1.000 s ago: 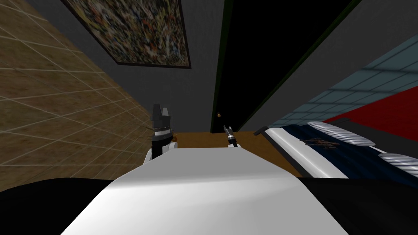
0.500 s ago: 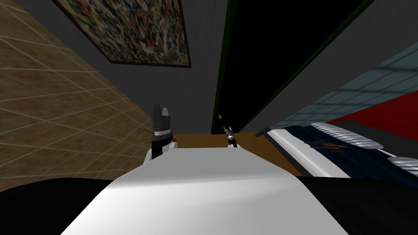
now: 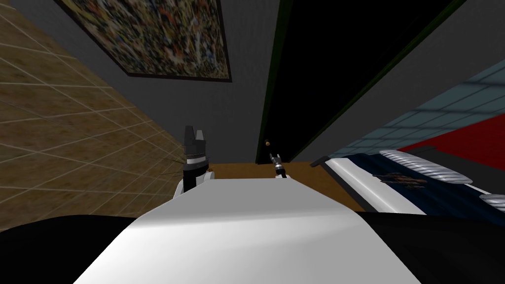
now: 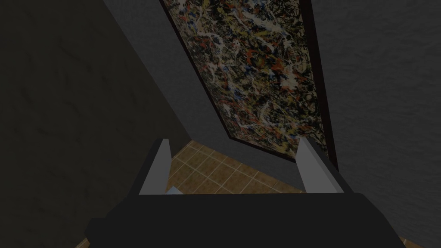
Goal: Pull the door open
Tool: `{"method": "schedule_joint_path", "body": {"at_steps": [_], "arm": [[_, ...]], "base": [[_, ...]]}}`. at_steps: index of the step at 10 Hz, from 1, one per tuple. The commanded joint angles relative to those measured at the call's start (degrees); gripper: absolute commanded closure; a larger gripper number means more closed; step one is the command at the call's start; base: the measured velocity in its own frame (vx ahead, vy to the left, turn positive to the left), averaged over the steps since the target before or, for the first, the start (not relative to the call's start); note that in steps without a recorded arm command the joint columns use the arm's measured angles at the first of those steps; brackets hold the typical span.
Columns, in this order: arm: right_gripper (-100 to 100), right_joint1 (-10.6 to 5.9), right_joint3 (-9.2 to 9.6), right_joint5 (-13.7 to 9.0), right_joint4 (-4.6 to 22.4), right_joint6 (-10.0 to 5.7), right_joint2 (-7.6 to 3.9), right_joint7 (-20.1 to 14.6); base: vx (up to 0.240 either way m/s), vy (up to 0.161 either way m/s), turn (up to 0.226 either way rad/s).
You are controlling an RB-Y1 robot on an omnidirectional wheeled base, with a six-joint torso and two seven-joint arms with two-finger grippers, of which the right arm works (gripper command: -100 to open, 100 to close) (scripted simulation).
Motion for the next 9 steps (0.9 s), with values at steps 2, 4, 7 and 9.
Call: {"method": "schedule_joint_path", "body": {"at_steps": [2,4,7,9], "arm": [[-100,-1.39,-0.12,0.0,3.4,-1.13,-0.16,2.9],[-100,-2.26,-0.19,-0.1,5.7,-1.82,-0.32,4.9],[-100,-3.51,-0.29,-0.1,8.8,-2.81,-0.54,7.7],[-100,-4.14,-0.34,-0.2,10.5,-3.32,-0.64,9.1]], "base": [[0.119,0.029,0.000],[0.135,0.032,-0.001],[0.117,0.036,-0.001],[0.086,0.031,-0.002]]}}
